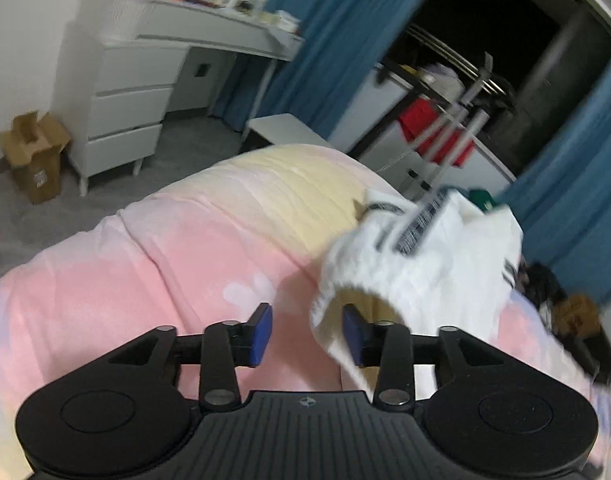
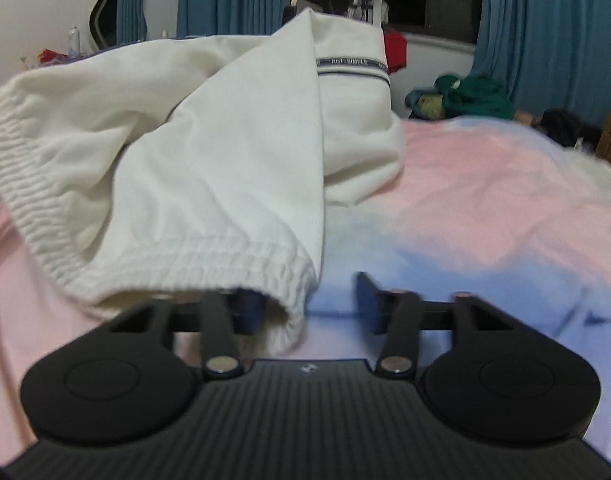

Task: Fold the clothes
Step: 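Grasp a cuff with the right gripper while the left gripper holds the waistband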

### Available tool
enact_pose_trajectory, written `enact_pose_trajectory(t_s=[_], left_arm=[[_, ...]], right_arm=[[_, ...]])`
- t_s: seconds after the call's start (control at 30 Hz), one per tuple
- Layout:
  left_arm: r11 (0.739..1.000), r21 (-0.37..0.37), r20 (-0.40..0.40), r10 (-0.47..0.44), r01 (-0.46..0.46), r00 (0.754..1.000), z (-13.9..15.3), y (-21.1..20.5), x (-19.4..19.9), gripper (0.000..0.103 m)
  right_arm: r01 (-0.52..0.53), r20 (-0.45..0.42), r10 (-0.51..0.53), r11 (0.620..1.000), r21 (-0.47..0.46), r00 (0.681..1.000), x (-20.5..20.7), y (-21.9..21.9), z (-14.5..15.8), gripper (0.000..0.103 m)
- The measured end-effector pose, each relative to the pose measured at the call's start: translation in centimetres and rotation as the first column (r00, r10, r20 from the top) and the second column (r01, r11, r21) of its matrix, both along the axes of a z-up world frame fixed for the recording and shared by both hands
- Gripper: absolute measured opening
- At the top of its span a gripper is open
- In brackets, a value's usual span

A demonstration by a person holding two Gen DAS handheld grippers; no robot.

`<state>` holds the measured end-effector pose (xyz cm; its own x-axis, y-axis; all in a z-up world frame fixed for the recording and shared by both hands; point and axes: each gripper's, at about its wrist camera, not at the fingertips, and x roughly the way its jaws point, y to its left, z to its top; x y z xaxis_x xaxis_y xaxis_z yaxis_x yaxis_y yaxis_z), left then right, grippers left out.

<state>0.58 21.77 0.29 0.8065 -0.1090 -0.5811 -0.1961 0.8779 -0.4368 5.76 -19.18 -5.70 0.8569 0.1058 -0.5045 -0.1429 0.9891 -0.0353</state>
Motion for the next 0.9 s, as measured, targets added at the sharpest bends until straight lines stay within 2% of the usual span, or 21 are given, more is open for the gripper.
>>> enact_pose_trajectory(t_s=[0.07,0.13,0.23,0.47,0.7,0.8,0.9], left_arm=[[0.992,0.110,-0.002,-0.063,0.063,0.998,0.4,-2.8,1.5,0.050],[0.966,0.240,0.007,-0.106,0.101,0.994,0.7,-4.6,1.5,0.053],[0.943,0.322,0.029,-0.104,0.089,0.994,0.7,-6.0,1.8,0.058],[0.935,0.351,0.018,-0.066,0.055,0.998,-0.1,-6.8,2.6,0.058],[0.934,0.357,0.035,-0.007,-0.006,0.999,1.0,-6.5,3.3,0.058],[0.955,0.296,0.017,0.003,-0.008,1.000,1.1,-5.7,3.0,0.058],[0.985,0.172,-0.005,0.000,0.001,1.000,1.6,-4.3,2.6,0.058]], right_arm=[[-0.009,0.010,0.009,1.000,-0.019,1.000,0.5,0.8,-0.3,0.028],[-0.015,0.012,0.015,1.000,-0.021,1.000,0.7,1.1,-0.3,0.025],[-0.004,0.008,0.003,1.000,0.025,1.000,0.5,0.6,0.2,0.019],[0.021,-0.011,-0.020,0.995,0.097,1.000,-0.9,0.3,2.3,0.015],[-0.052,-0.037,0.057,0.990,0.129,0.998,-4.7,1.7,4.4,0.014],[-0.090,-0.051,0.097,0.987,0.129,0.994,-6.1,2.4,4.8,0.014],[-0.108,-0.064,0.116,0.987,0.115,0.991,-6.5,3.1,4.7,0.015]])
